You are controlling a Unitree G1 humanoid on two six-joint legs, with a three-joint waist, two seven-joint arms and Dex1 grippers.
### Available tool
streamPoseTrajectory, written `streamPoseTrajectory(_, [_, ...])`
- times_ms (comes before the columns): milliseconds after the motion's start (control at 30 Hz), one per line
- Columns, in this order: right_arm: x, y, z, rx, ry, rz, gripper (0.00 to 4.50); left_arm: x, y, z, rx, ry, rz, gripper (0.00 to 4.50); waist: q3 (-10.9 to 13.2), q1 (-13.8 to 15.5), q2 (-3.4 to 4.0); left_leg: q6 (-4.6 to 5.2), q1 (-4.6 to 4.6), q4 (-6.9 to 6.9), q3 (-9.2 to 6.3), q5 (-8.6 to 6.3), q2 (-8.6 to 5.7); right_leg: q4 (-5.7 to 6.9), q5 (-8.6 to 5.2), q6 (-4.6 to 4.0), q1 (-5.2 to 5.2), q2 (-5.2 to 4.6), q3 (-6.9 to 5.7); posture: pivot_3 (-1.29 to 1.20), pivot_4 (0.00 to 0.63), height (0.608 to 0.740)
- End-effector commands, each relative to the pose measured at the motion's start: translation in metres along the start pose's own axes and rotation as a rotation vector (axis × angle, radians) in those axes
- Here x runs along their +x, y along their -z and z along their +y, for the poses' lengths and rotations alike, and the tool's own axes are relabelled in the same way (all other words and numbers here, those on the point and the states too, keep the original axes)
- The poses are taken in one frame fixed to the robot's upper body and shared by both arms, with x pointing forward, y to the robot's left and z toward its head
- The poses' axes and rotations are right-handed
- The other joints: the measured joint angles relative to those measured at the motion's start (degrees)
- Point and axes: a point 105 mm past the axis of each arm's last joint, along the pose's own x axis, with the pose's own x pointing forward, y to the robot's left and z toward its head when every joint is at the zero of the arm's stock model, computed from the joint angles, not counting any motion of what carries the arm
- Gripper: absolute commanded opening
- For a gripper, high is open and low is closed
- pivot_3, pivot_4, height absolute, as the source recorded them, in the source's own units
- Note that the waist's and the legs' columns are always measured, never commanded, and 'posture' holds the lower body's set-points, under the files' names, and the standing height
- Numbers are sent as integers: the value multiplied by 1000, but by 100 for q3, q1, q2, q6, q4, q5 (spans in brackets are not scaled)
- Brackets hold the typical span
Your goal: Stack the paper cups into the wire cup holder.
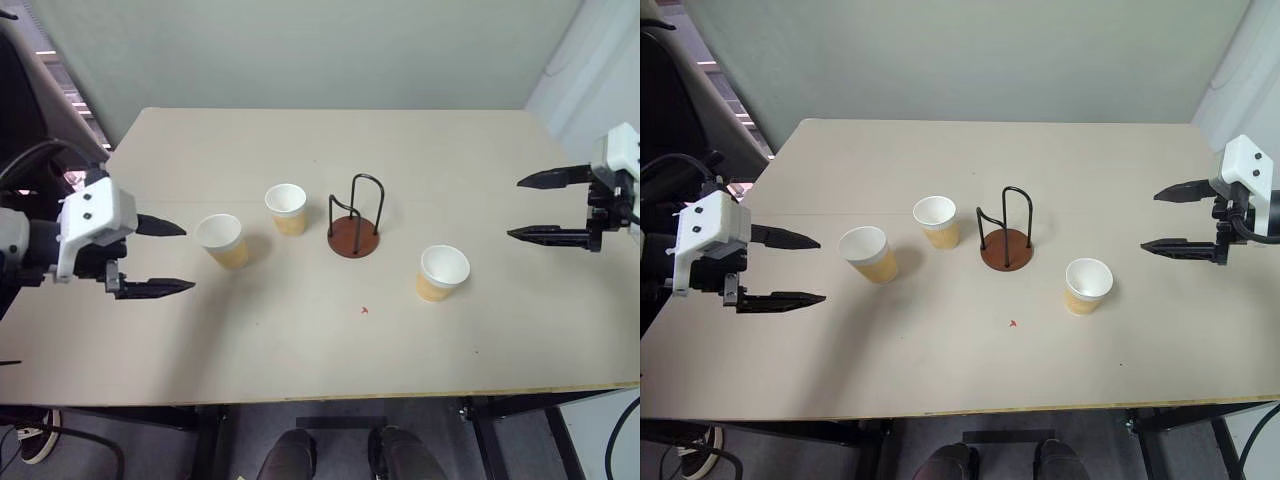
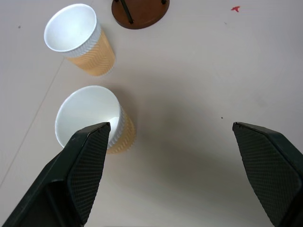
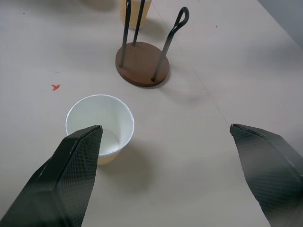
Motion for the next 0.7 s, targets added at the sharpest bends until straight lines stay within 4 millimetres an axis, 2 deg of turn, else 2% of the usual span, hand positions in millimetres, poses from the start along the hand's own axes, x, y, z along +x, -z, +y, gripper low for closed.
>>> streamPoseTrajectory(33, [-12,-12,-5,-39,45,-31,4500,-6,-6,4,31,-21,2,4446,0,0,0,0,0,0,0,0,0,0,0,0,0,0,0,0,150,740])
streamPoseTrajectory(233, [-8,-17,-5,-39,51,-57,4500,-6,-11,5,45,-16,-10,4446,0,1,0,0,0,0,0,0,0,0,0,0,0,0,0,0,150,740])
streamPoseTrajectory(333, [0,-41,-4,-37,49,-159,4500,-5,-15,5,50,-8,-27,4446,0,-6,0,0,1,1,0,0,0,1,0,0,0,0,0,0,150,740])
streamPoseTrajectory(433, [25,-68,-3,-40,64,-235,4500,5,-15,6,58,-5,-39,4446,-3,-55,7,-1,4,1,0,4,0,7,1,-1,-2,0,0,0,150,740])
streamPoseTrajectory(533, [50,-73,-2,-16,104,-237,4500,14,-24,8,75,-5,-77,4446,-3,-66,5,-1,9,1,0,12,2,16,2,-4,-2,0,-2,0,150,740])
streamPoseTrajectory(667, [84,-86,16,79,63,-294,4500,22,-28,19,90,-55,-99,4446,-3,-52,4,2,-2,13,-2,15,3,12,5,-6,-4,0,-7,0,150,740])
streamPoseTrajectory(700, [98,-90,23,106,52,-313,4500,25,-29,24,96,-83,-109,4446,-4,-52,5,2,-3,17,-2,15,3,12,5,-5,-4,0,-7,0,150,740])
